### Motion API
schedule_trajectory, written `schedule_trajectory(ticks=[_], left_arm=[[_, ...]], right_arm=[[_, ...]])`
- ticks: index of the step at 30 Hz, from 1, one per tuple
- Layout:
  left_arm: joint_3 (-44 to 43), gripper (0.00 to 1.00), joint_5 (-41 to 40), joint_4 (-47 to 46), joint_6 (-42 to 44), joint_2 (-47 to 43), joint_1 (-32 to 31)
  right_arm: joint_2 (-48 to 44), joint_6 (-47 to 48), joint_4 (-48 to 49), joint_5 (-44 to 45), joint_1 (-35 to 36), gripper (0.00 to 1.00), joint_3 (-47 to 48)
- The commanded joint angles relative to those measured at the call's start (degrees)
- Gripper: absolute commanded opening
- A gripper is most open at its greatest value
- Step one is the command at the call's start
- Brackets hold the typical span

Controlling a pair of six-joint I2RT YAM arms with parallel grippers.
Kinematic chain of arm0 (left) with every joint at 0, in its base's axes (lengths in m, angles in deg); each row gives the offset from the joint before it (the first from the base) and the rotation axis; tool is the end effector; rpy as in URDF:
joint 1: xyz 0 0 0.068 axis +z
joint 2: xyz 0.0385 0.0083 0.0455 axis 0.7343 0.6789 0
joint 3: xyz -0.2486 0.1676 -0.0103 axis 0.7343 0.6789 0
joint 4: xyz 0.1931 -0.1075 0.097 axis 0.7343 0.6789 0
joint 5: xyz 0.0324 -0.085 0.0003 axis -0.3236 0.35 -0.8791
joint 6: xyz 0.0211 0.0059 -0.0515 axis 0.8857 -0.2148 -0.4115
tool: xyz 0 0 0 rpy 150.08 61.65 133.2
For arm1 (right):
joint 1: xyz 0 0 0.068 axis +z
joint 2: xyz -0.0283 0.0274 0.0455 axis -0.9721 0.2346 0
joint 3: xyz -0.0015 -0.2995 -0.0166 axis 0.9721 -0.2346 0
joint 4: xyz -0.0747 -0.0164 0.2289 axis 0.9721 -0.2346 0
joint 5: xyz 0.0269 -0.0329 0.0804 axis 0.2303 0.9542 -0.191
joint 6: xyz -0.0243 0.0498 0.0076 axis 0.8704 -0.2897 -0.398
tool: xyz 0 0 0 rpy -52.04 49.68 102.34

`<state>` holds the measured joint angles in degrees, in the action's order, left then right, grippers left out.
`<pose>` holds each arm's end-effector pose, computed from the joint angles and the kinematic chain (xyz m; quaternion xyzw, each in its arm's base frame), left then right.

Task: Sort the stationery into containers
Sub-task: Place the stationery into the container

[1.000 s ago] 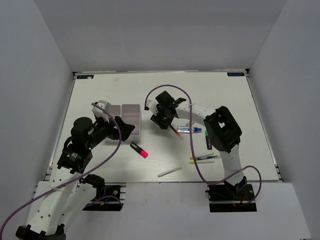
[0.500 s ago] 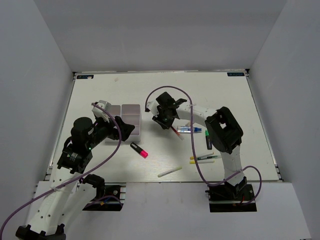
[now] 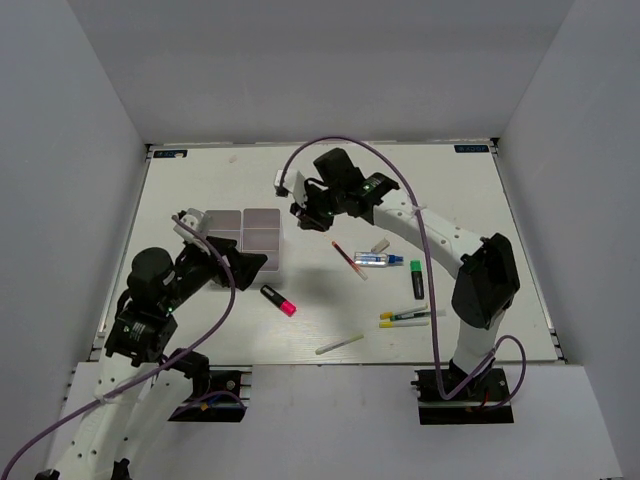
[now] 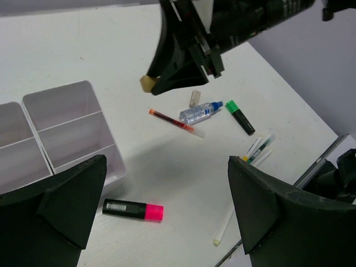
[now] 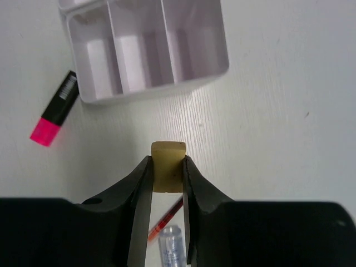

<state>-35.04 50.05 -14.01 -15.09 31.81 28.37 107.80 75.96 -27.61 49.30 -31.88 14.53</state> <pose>0.0707 -0.0379 0.3457 0.1323 0.7578 -0.3105 0.5585 0.2817 0.2931 0.3424 -0.6049 0.6736 0.1773 0.3859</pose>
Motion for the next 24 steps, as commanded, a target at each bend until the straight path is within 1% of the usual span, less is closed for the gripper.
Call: schedule_trajectory(ticks=[1, 3, 4, 9, 11, 14, 18, 20, 23, 24], left_arm=[[0.66, 1.00, 2.92, -1.79, 1.09, -2.53, 0.33], [0.66, 1.00, 3.45, -2.32, 1.62, -3.40, 0.33], [0.66, 1.00, 3.46, -2.32, 1.62, -4.11, 0.33], [0.66, 1.00, 4.51, -2.85, 1.62, -4.73, 0.86], [1.19, 1.00, 3.99, -2.85, 1.62, -4.73, 0.86], [1.19, 1.00, 3.98, -2.85, 1.62, -4.73, 0.86], [1.19, 1.00, 3.98, -2.85, 1.62, -4.73, 0.86], [1.19, 1.00, 3.98, -2.85, 1.62, -4.73, 0.86], [1.19, 1.00, 3.98, -2.85, 1.62, -4.73, 0.86], [1.19, 1.00, 3.98, -2.85, 1.62, -4.73, 0.86]], right_arm=[[2.86, 2.24, -0.71, -5.37, 2.02, 0.00, 6.42], [5.58, 2.51, -1.41, -6.43, 2.55, 0.00, 9.16], [7.86, 2.42, -2.63, -6.69, 3.16, 0.00, 13.95], [14.29, 4.88, -2.64, -6.25, 4.48, 0.00, 22.69], [16.48, 5.32, -3.16, -6.34, 4.92, 0.00, 24.80], [18.42, 5.93, -2.03, -5.99, 5.28, 0.00, 26.22], [20.27, 6.64, 0.87, -3.36, 5.28, 0.00, 25.52], [20.80, 6.55, 1.84, -2.74, 5.10, 0.02, 26.04], [21.42, 6.55, 2.89, -1.77, 5.10, 0.08, 26.13], [21.68, 6.55, 2.98, -1.51, 5.28, 0.13, 26.22]])
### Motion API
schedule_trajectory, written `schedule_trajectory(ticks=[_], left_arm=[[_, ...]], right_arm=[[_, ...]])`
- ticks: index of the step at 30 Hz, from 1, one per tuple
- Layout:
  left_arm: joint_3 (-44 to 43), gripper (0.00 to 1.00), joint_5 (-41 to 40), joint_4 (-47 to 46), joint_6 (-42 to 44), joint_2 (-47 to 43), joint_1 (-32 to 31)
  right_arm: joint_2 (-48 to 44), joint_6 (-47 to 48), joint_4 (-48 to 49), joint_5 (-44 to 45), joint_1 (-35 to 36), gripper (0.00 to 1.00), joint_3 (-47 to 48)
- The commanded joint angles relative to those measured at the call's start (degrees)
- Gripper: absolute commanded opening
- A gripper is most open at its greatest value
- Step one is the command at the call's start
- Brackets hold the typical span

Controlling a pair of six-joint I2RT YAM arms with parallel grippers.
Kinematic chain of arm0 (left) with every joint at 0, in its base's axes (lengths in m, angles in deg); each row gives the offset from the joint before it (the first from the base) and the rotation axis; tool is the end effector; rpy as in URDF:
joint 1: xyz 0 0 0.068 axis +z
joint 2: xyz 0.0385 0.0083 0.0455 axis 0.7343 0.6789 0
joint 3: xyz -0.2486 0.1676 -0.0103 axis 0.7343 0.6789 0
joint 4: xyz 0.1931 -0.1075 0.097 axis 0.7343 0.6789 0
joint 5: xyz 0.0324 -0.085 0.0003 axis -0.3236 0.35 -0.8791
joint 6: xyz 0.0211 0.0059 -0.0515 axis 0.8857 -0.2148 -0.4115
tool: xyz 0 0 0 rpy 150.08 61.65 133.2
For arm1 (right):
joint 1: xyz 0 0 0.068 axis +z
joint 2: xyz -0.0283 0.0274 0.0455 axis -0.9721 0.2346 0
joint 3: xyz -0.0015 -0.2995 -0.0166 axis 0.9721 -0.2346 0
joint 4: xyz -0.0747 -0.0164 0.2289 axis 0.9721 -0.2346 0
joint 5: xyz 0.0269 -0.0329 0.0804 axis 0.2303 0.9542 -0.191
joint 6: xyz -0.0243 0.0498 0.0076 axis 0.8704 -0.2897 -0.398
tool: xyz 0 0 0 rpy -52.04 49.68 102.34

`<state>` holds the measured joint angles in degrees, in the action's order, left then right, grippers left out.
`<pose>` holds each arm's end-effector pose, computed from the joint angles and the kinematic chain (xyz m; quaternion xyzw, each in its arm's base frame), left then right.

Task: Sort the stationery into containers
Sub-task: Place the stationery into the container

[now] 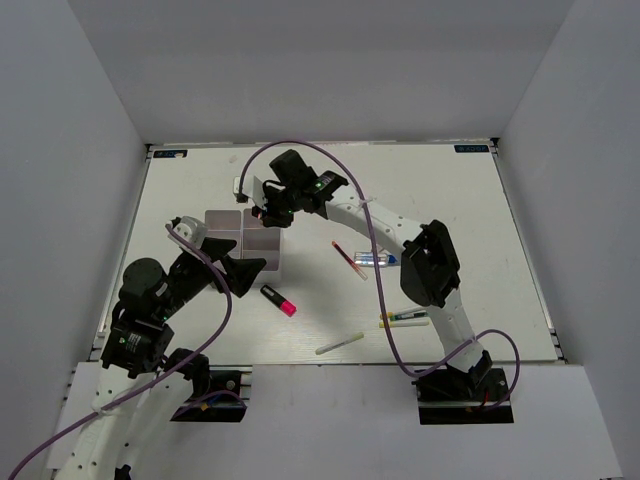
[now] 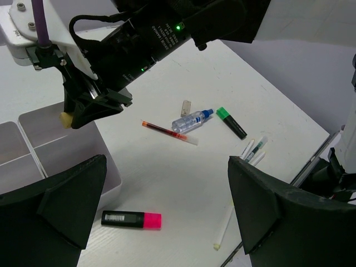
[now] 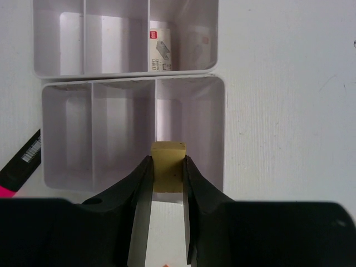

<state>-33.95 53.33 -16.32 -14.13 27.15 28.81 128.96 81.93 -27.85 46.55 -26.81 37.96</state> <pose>0.0539 -0.0338 0.3485 0.1600 0.7193 -0.3278 0.5913 0.3170 0.3928 0.3094 -0.6685 0.5960 0.1961 0.3994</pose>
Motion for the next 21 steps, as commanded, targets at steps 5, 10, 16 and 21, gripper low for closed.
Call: schedule_trajectory(ticks=[5, 10, 16, 21], left_arm=[[0.10, 1.00, 0.70, -0.53, 1.19, -0.08, 0.42], [0.10, 1.00, 0.70, -0.53, 1.19, -0.08, 0.42], [0.10, 1.00, 0.18, -0.53, 1.19, -0.08, 0.42], [0.10, 1.00, 0.18, -0.53, 1.19, -0.08, 0.42]], right_arm=[[1.31, -0.03, 3.75, 2.21, 0.12, 0.26, 3.32], [1.05, -0.21, 4.37, 3.09, 0.29, 0.29, 2.35], [0.61, -0.65, 3.93, 3.27, 0.21, 0.60, 2.26], [-0.79, -1.26, 3.49, 2.83, 0.21, 0.60, 2.17]])
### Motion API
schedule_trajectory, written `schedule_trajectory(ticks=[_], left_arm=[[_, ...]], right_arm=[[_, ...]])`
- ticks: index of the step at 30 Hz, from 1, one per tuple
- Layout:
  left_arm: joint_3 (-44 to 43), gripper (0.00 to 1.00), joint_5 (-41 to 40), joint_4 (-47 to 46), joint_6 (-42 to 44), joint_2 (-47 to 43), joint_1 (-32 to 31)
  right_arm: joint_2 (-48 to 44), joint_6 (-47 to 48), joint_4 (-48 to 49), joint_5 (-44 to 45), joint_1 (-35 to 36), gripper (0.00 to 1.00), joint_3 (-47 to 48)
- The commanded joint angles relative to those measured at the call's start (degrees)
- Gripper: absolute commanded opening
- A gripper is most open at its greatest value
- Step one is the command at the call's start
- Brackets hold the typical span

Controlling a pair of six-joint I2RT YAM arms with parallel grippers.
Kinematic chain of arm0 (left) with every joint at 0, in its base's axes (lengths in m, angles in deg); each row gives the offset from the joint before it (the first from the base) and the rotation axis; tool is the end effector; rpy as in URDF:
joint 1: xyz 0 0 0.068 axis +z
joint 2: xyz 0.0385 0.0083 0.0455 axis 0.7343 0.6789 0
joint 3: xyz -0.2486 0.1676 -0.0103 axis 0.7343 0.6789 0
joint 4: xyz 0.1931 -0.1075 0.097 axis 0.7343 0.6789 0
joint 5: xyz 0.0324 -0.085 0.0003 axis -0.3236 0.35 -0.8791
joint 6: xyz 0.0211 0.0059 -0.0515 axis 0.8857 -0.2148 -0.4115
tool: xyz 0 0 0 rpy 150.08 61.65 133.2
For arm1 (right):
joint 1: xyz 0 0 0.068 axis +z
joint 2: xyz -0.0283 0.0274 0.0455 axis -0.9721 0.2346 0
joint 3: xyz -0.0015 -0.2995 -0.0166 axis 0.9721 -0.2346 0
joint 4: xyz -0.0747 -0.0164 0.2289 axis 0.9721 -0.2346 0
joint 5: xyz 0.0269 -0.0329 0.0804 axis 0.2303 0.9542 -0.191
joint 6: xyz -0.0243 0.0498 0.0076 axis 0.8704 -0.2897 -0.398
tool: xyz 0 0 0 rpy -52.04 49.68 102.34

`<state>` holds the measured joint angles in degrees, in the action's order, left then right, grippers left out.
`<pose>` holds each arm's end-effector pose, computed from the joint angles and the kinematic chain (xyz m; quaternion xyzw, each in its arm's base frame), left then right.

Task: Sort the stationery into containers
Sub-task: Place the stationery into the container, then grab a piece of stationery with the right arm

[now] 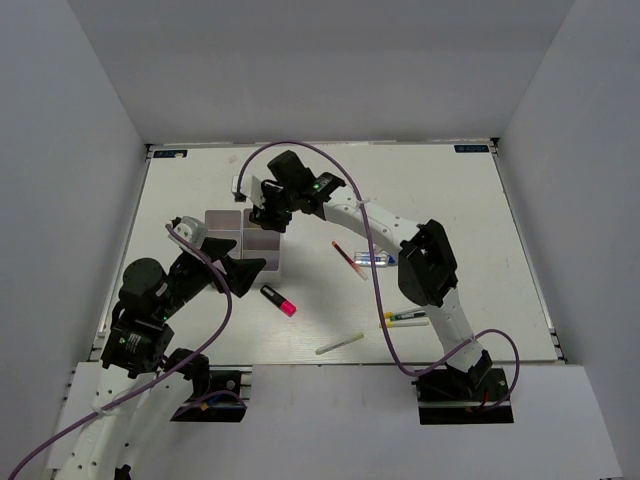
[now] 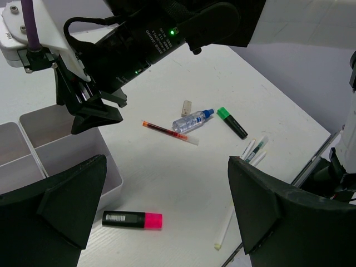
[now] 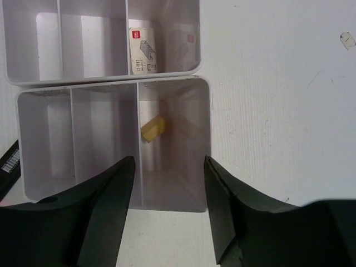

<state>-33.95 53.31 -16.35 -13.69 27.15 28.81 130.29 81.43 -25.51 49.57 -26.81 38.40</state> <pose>0.0539 -0.0338 0.3485 0.1626 0.7185 -0.3255 0.5928 0.3238 0.3978 0.3036 -0.6579 0.6041 0.1750 0.4142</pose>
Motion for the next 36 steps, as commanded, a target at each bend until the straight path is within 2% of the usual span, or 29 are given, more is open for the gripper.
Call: schedule_trajectory(ticks=[1, 5, 6, 10, 11, 12, 13, 14, 15, 16, 17, 18, 19, 20, 21, 23, 25, 28, 32, 36], left_arm=[[0.10, 1.00, 0.20, -0.51, 0.75, -0.08, 0.42], [0.10, 1.00, 0.20, -0.51, 0.75, -0.60, 0.42], [0.10, 1.00, 0.20, -0.51, 0.75, -0.60, 0.42], [0.62, 0.87, 0.81, -1.12, 0.75, -0.60, 0.42], [1.15, 0.65, 1.42, -1.65, 0.75, -0.60, 0.42], [1.15, 0.50, 1.43, -1.65, 0.75, -0.60, -0.19], [1.76, 0.34, 1.43, -1.65, 0.75, 0.44, -0.20], [1.77, 0.13, 1.43, -1.65, 0.23, 1.06, -0.20], [1.77, 0.09, 1.43, -1.65, 0.22, 2.02, -0.20], [1.77, 0.09, 1.43, -1.13, 0.22, 3.08, -0.20], [1.77, 0.15, 1.43, -0.60, 0.22, 5.35, -0.20], [1.25, 0.25, 1.43, -0.60, -0.39, 6.68, -0.20], [1.24, 0.38, 1.43, 0.01, -0.39, 8.08, -0.20], [0.54, 0.58, 1.43, 1.06, -1.00, 9.58, -0.20], [-0.16, 0.63, 2.21, 1.68, -1.01, 12.46, -0.20], [-0.17, 0.68, 3.79, 2.30, -1.01, 14.59, -0.20], [-0.69, 0.71, 4.50, 2.83, -1.01, 15.74, -0.20], [-0.69, 0.75, 5.03, 2.83, -1.01, 15.22, -0.20], [-0.17, 0.78, 5.03, 2.30, -1.01, 13.03, -0.20], [-0.17, 0.79, 4.34, 2.82, -1.70, 11.00, -0.20]], right_arm=[[-2.56, -0.93, 0.98, -0.36, 0.21, 0.58, 1.82], [-6.43, -2.25, -0.87, -1.24, -0.32, 0.40, 2.27], [-8.18, -2.43, -1.05, -0.11, -0.32, 0.32, 0.44], [-18.28, -3.30, -0.17, 2.18, -1.72, 0.16, -9.14], [-20.13, -3.31, 0.70, 2.36, -2.42, 0.13, -14.38], [-26.06, -3.39, 2.02, 2.80, -3.56, 0.07, -19.92], [-28.30, -3.48, 2.90, 3.32, -3.83, 0.05, -26.41], [-30.41, -3.22, 4.91, 3.59, -4.36, 0.04, -29.87], [-37.39, -2.44, 6.49, 3.85, -6.10, 0.04, -33.21], [-39.90, -1.91, 7.29, 4.29, -6.90, 0.04, -42.12], [-44.19, -0.34, 7.56, 4.56, -7.35, 0.07, -44.64], [-46.14, 0.29, 7.22, 4.91, -9.09, 0.12, -47.11], [-51.30, 1.69, 6.87, 5.35, -9.63, 0.18, -53.40], [-53.00, 3.62, 4.25, 5.70, -10.77, 0.29, -55.20], [-54.41, 5.29, 3.36, 5.88, -11.56, 0.34, -58.26], [-58.98, 7.84, -1.62, 6.14, -12.44, 0.45, -62.66], [-61.87, 9.61, -3.76, 6.32, -13.15, 0.50, -65.31], [-64.08, 9.88, -5.53, 9.38, -14.29, 0.50, -69.01], [-64.71, 5.31, -0.19, 21.41, -16.57, 0.47, -73.40], [-65.32, 0.66, 1.76, 25.56, -20.09, 0.47, -73.41]])
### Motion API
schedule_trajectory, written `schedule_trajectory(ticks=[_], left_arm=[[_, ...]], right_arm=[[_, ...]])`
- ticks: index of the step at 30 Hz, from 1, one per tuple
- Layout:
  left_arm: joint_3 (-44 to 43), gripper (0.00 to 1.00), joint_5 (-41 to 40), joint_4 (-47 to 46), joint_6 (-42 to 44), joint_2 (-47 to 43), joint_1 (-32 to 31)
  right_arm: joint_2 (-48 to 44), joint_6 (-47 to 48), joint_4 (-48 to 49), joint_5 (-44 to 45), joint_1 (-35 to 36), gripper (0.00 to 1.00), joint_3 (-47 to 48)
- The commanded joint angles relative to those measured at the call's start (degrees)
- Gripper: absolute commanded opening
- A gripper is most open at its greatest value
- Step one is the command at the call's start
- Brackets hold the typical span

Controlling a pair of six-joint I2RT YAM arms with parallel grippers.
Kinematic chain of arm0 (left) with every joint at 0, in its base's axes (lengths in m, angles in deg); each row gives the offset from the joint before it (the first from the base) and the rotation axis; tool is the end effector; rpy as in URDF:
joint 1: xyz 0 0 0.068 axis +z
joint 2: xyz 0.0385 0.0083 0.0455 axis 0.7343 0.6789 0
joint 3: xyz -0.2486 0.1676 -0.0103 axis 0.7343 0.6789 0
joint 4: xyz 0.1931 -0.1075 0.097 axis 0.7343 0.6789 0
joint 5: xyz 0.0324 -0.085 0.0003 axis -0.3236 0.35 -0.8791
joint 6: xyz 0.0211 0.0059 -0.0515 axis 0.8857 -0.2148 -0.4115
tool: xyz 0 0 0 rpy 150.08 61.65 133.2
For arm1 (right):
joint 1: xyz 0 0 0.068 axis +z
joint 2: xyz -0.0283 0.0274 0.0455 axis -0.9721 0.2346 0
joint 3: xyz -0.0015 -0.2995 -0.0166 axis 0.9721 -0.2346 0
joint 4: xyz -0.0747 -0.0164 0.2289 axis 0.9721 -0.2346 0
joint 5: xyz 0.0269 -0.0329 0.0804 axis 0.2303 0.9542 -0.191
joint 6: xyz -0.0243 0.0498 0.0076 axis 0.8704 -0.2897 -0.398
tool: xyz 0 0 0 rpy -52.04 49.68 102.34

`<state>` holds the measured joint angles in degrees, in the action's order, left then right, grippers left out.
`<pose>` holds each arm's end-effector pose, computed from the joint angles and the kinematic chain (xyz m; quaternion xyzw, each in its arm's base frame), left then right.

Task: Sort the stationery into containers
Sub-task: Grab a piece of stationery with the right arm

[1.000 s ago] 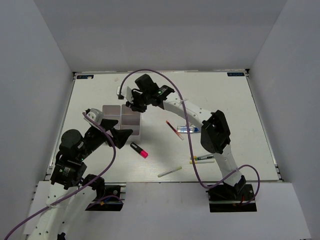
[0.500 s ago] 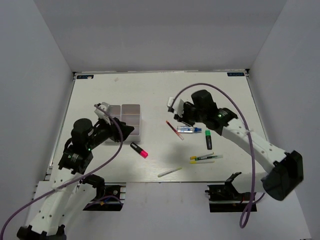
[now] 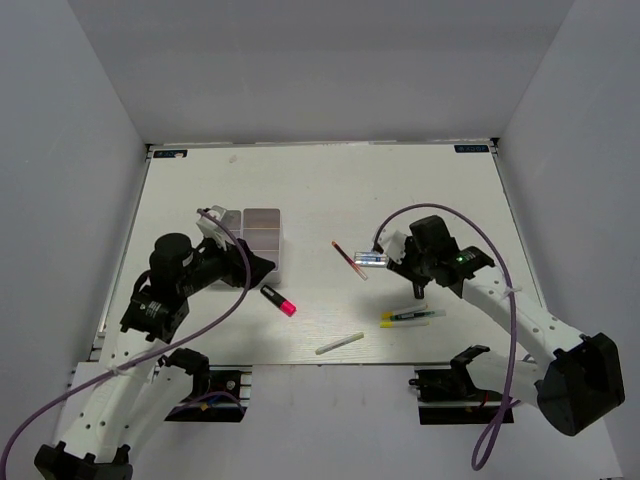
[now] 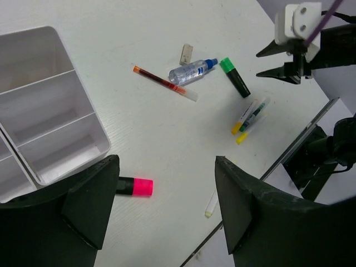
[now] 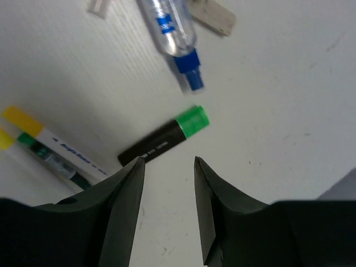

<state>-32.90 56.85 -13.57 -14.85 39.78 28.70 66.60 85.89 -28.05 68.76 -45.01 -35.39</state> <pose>0.0990 -0.0514 0.3231 0.1530 0.8016 -0.3398 0.4674 0.1636 0.0979 0.2721 -0.5551 0.7617 -0.0518 0.3300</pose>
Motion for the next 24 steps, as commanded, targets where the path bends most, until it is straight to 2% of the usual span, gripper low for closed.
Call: schedule_trajectory(ticks=[1, 5, 7, 13, 24], left_arm=[[-0.69, 0.80, -0.26, 0.05, -1.07, -3.03, -0.09], [-0.69, 0.82, -3.25, 1.20, -1.69, -7.50, -0.09], [-0.69, 0.83, -4.65, 1.72, -2.22, -9.27, -0.09], [-0.69, 0.83, -7.29, 2.43, -2.22, -16.12, -0.09], [-0.69, 0.87, -9.49, 3.04, -2.22, -18.77, 0.53]], right_arm=[[-1.89, -4.51, 4.39, 6.64, -2.50, 0.47, 0.29], [-1.90, -6.79, 6.05, 8.57, -6.18, 0.47, -0.85], [-1.55, -7.68, 6.50, 10.06, -8.55, 0.51, -0.94], [1.70, -11.45, 5.18, 12.52, -14.01, 0.54, 3.44], [7.68, -17.25, 5.18, 2.97, -20.96, 0.54, 7.23]])
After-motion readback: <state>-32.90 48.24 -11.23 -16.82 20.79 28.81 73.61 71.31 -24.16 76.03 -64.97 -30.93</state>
